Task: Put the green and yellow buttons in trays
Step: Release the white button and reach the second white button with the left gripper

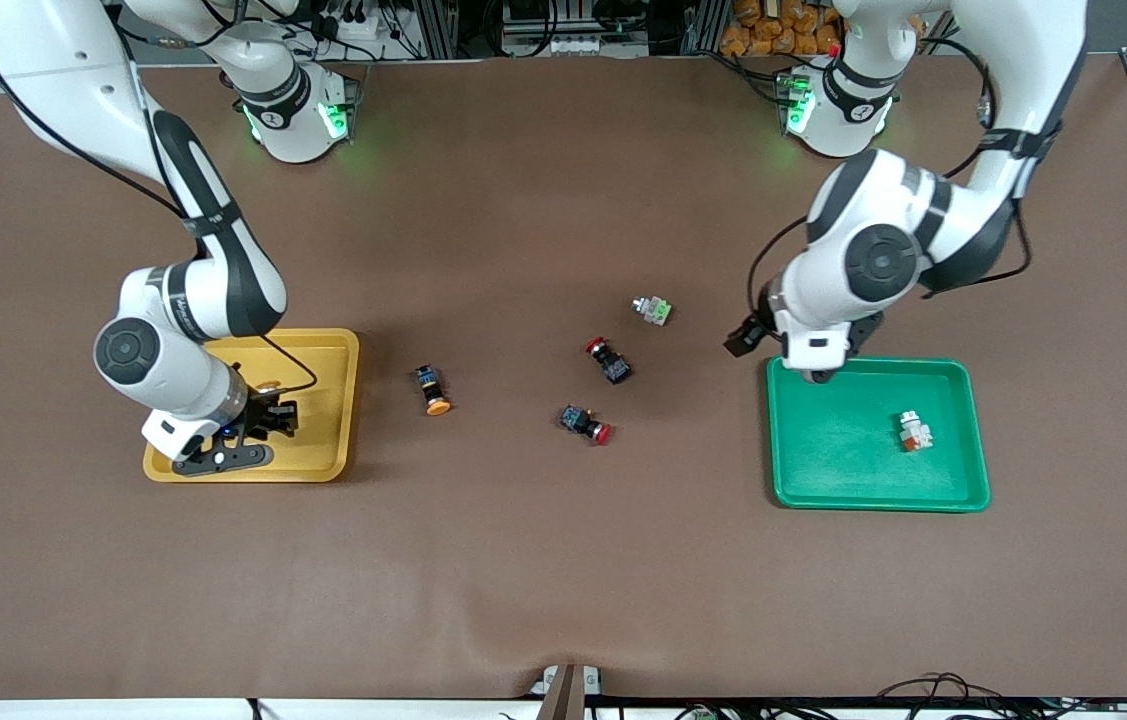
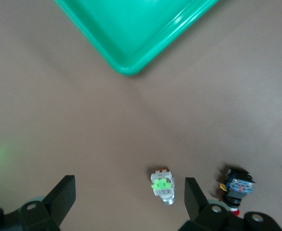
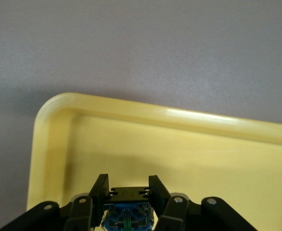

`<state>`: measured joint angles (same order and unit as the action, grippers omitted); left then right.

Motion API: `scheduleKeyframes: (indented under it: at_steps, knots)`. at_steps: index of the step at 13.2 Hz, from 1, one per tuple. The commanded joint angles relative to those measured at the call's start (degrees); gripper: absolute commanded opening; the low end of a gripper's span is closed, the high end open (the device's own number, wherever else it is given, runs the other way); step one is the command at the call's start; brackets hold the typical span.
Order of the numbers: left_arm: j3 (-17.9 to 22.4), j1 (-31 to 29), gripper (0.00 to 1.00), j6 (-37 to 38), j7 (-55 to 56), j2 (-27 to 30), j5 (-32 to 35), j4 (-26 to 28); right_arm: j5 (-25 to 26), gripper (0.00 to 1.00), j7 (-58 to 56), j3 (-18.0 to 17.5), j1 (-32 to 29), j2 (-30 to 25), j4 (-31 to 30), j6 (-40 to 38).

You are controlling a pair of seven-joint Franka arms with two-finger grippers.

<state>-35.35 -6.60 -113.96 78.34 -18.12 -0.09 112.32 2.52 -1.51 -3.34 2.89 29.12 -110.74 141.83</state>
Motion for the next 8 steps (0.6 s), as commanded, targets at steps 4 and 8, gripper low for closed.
scheduleKeyframes:
  at_steps: [4,8]
  knots:
    - [-0.3,6.7,1.0,-13.7,14.4,-3.4,-1.1,7.8,0.6,0.0,-1.7,-1.1,-1.4,2.8,0.0,4.4]
    - [0.2,10.2,1.0,-21.6,18.2,-9.5,-0.4,8.1,0.6,0.47,-2.6,-1.1,-1.2,3.8,-0.1,6.0]
